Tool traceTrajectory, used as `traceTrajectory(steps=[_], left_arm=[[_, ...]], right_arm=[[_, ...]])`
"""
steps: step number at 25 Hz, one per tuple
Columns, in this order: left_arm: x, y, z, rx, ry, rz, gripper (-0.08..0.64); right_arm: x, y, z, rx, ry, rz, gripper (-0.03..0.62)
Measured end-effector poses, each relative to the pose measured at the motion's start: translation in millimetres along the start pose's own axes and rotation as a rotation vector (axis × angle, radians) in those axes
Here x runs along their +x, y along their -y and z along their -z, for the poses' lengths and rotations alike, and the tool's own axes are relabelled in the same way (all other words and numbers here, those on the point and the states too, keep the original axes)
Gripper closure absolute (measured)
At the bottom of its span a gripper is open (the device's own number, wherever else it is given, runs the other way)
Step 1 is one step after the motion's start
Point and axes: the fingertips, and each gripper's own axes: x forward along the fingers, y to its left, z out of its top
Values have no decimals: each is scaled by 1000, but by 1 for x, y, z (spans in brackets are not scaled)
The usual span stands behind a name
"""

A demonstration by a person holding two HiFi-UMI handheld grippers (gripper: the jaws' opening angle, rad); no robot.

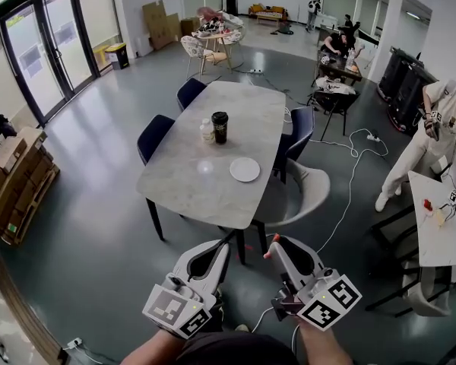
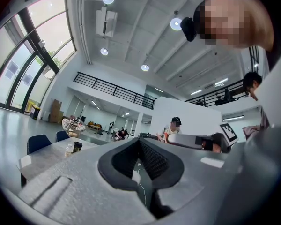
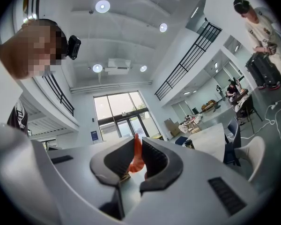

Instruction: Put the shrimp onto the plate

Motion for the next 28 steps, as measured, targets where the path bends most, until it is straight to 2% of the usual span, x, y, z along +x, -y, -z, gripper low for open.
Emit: traceTrajectory(steps=[8, 17, 22, 28], left_arm=[[51, -77, -5, 13, -5, 42, 554], [99, -151, -3, 7, -32, 115, 554], [118, -177, 0, -19, -42, 126, 552], [152, -196, 23, -21, -64, 141, 554]], right_arm=[[80, 32, 3, -16, -3, 39, 540], [153, 70, 6, -27, 2, 126, 540], [177, 86, 9, -16, -14, 155, 540], [196, 124, 18, 11, -32, 158, 540]])
